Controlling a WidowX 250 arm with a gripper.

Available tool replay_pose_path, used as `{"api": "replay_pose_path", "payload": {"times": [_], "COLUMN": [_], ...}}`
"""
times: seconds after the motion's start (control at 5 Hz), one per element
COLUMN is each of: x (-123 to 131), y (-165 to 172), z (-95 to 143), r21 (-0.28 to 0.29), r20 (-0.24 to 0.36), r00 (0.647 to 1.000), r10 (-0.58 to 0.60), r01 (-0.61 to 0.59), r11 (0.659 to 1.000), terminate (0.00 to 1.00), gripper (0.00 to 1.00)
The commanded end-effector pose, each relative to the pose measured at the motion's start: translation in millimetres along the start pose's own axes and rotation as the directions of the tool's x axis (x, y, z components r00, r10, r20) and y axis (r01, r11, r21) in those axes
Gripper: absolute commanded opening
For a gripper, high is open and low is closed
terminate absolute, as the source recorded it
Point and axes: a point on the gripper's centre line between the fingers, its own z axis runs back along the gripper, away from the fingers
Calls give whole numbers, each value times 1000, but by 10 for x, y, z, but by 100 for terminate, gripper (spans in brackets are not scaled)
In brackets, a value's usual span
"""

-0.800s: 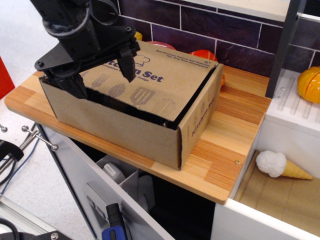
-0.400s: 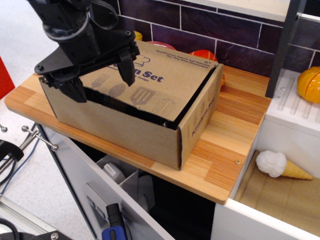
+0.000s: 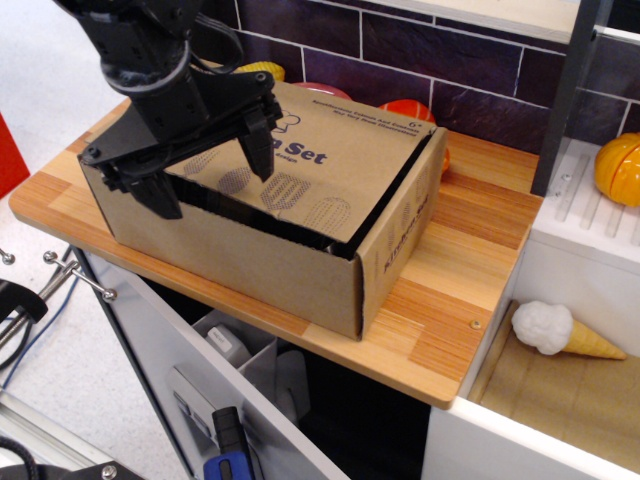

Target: Open brown1fbox flap

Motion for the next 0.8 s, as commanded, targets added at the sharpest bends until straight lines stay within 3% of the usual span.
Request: {"api": "replay_pose_path", "payload": {"times": [0.0,0.6], "x": [199,315], "y": [-110,-151], "z": [-66,-106], "r21": [-50,-120], "r20": [47,62], "r00": [999,998], "r10": [10,21], "r01": [-7,-13], "r11": [999,993], "terminate": [0,0], "gripper": [100,100]}}
